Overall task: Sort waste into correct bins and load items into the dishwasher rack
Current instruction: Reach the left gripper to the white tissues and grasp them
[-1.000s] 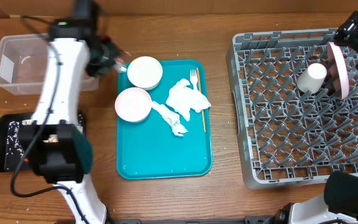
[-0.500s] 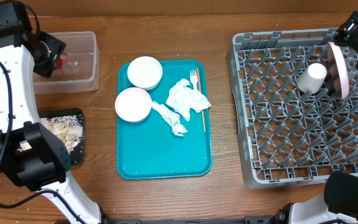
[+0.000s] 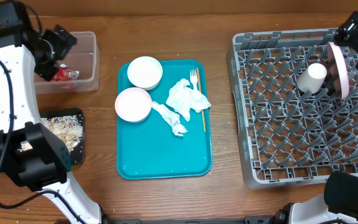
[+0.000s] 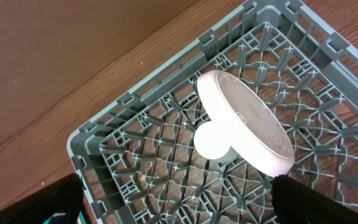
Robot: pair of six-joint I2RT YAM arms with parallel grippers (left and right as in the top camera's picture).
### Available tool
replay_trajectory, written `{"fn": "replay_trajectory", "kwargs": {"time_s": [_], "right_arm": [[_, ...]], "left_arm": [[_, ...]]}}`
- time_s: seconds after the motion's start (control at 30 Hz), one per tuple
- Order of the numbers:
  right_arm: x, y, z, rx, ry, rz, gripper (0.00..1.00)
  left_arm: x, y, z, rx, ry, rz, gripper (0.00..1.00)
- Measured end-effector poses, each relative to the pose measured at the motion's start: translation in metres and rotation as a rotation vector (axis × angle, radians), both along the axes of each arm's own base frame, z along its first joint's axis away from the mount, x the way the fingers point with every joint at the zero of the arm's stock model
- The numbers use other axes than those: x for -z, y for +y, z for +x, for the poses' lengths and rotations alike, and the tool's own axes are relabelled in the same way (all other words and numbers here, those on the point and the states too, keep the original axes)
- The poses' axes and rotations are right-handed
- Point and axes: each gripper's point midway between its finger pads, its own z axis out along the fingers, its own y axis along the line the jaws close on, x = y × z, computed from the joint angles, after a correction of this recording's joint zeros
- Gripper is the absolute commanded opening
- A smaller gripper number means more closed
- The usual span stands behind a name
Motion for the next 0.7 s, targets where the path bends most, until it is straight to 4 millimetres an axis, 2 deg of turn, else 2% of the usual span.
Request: {"fn": "replay_trajectory", "kwargs": {"time_s": [0.07, 0.13, 0.23, 0.37, 0.47, 0.53, 0.7], "right_arm": [[0.0, 0.0, 0.0, 0.0, 0.001, 0.001, 1.0], [0.0, 0.0, 0.0, 0.0, 0.0, -0.001, 1.0], [0.0, 0.0, 0.0, 0.0, 0.0, 0.0, 1.0], [0.0, 0.0, 0.0, 0.001, 0.0, 0.0, 1.0], [0.0, 0.0, 0.0, 0.0, 0.0, 0.0, 1.0], [0.0, 0.0, 0.0, 0.0, 0.0, 0.0, 1.0], [0.0, 0.0, 0.0, 0.0, 0.0, 0.0, 1.0]], "left_arm": [[-0.008, -0.031, -0.006, 0.109, 0.0, 0.009, 1.0], [-0.018, -0.071, -0.017, 0.232, 0.011, 0.024, 1.0], [-0.028, -0.146, -0.045, 0.43, 0.055, 0.048, 1.0], [-0.012, -0.216, -0.084, 0.572, 0.168, 0.099, 1.0], [0.015, -0.25, -0.11, 0.599, 0.256, 0.143, 1.0], [0.037, -0.266, -0.119, 0.594, 0.295, 0.159, 1.0], [0.094, -0.285, -0.132, 0.563, 0.348, 0.182, 1.0]]}}
